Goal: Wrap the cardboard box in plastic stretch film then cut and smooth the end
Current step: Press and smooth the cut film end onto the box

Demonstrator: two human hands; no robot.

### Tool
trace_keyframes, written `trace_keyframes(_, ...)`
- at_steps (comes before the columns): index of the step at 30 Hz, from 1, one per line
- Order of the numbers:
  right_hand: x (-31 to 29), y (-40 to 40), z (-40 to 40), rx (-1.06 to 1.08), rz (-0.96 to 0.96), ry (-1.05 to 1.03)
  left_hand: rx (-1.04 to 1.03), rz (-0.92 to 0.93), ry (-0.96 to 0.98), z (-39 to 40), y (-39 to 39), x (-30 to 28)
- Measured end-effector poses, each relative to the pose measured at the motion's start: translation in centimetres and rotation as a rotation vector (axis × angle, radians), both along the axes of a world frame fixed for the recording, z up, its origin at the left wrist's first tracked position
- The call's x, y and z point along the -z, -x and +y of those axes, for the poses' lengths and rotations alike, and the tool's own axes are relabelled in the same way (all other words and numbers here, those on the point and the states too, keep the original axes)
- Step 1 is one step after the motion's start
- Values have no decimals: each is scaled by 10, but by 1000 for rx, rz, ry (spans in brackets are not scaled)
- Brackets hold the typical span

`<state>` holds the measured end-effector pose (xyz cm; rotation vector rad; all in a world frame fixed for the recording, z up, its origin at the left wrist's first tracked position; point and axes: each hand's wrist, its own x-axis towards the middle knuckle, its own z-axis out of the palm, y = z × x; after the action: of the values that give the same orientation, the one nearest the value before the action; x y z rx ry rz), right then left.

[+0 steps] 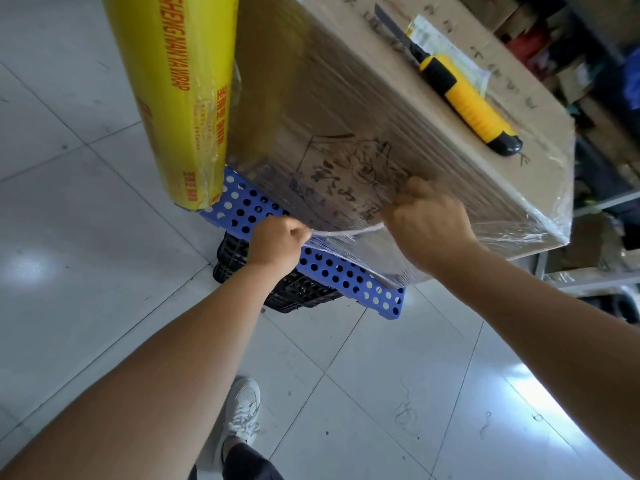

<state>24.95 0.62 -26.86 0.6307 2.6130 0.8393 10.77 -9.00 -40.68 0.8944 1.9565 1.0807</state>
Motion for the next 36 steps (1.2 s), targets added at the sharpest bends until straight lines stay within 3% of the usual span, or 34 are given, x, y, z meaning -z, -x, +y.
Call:
trace_keyframes(4,9,-11,14,-260,178,-196,-23,-3,33,6,-2,1)
trace_keyframes(14,33,3,14,-195,417,-317,-7,-1,84,17,5,3)
trace_keyframes(17,47,3,1,-184,513,-202,14,43,116,20,8,4)
trace_keyframes(19,59,-8,-8,-133,459,-50,26,64,122,24,9,6)
trace_keyframes(24,65,-28,-11,426,294,401,55,57,121,34,13,6)
trace_keyframes(30,54,-20,4,660,589,670,61,16,61,42,20,7)
trace_keyframes(36,68,-10,9,716,673,893,157,17,-2,47,29,8)
